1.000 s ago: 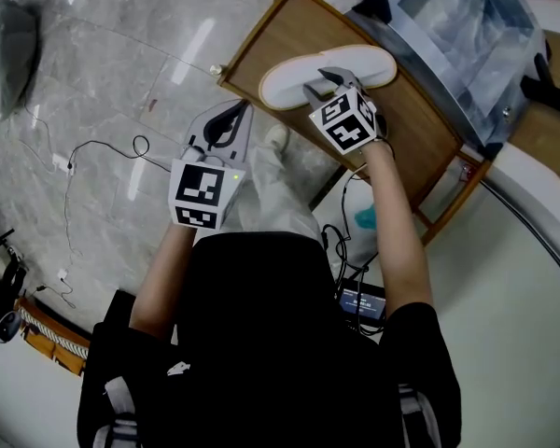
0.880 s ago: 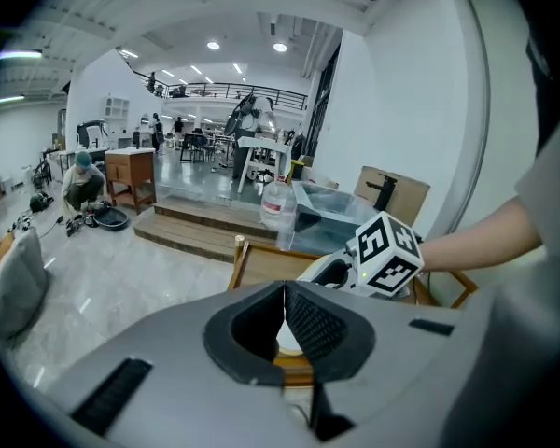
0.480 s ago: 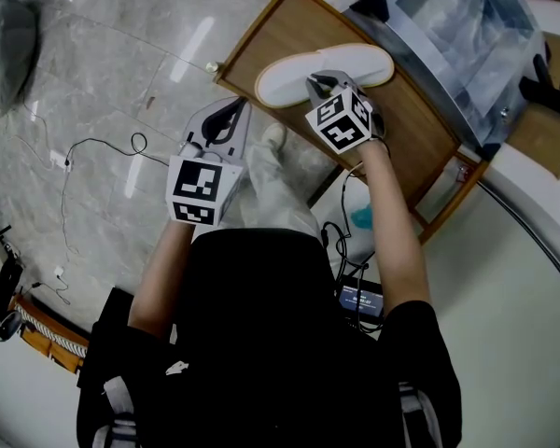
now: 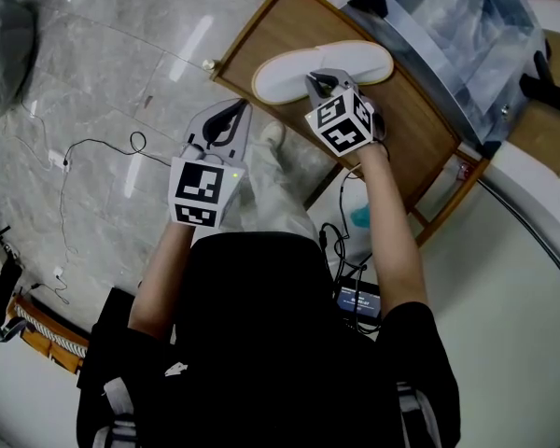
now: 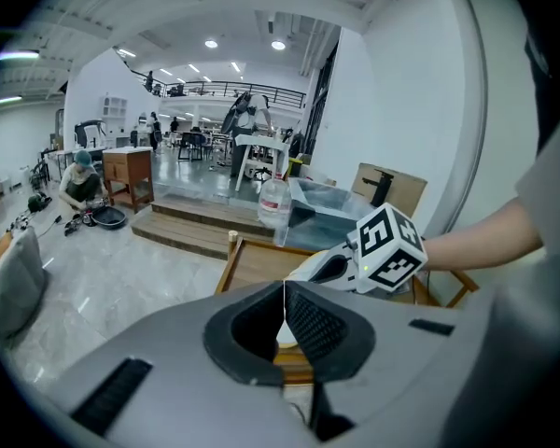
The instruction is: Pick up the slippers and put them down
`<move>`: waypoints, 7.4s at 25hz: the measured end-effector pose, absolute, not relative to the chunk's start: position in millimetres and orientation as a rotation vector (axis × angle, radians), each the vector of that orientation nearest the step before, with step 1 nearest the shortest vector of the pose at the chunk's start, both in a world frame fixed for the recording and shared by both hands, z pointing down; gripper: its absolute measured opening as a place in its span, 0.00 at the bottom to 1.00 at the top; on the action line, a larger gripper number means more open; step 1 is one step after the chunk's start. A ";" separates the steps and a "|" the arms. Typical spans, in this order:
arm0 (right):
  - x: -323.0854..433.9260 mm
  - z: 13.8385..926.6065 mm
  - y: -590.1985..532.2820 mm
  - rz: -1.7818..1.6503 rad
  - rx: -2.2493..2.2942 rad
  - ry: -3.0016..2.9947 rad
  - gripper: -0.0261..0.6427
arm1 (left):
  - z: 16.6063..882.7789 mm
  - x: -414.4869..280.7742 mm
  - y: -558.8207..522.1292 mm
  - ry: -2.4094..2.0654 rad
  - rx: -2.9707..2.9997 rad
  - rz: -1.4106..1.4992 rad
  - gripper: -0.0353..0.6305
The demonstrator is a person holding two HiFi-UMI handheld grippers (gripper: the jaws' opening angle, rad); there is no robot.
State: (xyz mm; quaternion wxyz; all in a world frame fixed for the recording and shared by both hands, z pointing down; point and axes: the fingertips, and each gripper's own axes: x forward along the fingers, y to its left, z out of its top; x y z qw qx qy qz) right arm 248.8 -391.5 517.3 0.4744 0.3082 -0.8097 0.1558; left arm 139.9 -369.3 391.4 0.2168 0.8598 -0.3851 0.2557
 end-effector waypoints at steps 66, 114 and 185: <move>43.8 287.2 -101.4 0.340 1.365 -2.145 0.05 | 263.5 -110.7 -83.9 -1.130 2.607 0.511 0.06; 170.9 300.5 -9.3 0.479 1.393 -2.170 0.05 | 287.9 38.2 -20.5 -1.021 2.604 0.671 0.06; 133.6 742.3 -12.8 0.529 1.457 -1.957 0.05 | 757.4 7.1 -50.0 -0.718 2.664 0.662 0.06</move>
